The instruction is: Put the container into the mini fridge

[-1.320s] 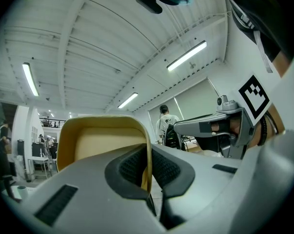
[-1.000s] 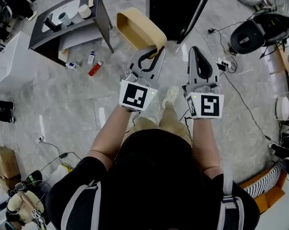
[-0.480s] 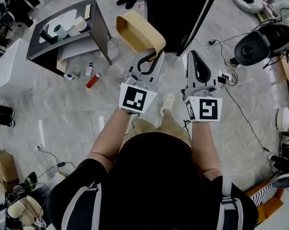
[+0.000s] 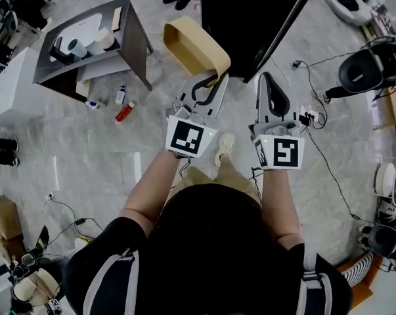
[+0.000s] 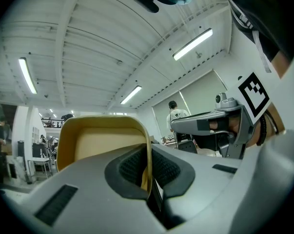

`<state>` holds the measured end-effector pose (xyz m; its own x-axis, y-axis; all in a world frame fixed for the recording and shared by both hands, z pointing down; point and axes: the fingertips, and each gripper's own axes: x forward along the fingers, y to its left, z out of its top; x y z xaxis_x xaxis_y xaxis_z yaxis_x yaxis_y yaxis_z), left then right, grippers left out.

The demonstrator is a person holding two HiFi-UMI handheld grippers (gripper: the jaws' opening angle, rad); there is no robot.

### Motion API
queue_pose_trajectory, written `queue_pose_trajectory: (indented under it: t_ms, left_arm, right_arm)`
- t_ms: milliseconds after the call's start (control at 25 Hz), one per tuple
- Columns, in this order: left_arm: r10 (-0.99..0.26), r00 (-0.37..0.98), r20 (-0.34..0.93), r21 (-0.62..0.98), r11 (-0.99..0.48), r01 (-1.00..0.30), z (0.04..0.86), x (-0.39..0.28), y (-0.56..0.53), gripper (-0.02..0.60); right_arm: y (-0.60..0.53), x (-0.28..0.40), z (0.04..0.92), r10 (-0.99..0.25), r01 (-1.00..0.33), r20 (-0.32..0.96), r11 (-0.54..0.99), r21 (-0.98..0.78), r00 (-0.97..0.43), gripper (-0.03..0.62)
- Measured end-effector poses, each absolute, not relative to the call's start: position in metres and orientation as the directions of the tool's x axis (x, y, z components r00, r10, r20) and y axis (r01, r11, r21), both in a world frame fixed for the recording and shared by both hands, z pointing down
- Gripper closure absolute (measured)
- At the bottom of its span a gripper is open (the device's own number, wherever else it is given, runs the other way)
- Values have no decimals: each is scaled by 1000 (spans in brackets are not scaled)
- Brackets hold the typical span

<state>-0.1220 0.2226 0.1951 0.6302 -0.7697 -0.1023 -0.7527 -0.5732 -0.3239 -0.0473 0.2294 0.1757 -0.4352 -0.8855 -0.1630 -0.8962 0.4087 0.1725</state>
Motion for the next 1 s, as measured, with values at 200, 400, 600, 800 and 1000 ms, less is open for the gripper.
queue_pose_trajectory:
  t_ms: [200, 400, 600, 800, 1000]
  left_arm:
    - [-785, 613, -91, -326, -558, -763, 199, -101, 172, 557]
    - [-802, 591, -81, -322, -541, -777, 203, -76, 119, 557]
    - [-819, 569, -72, -318, -522, -791, 204, -66, 66, 557]
    - [-833, 551, -51, -321, -509, -799, 215, -55, 29, 557]
    - [-836, 547, -31, -319, -511, -798, 223, -42, 11, 557]
  right_arm:
    - [171, -26, 179, -872, -885, -160, 440, 153, -462, 557]
    - [117, -3, 184, -861, -871, -144, 469, 145, -488, 557]
    - [60, 4, 185, -844, -853, -136, 500, 148, -518, 557]
    - [20, 14, 187, -830, -839, -135, 523, 150, -541, 557]
    - [-3, 27, 192, -822, -831, -128, 537, 145, -554, 557]
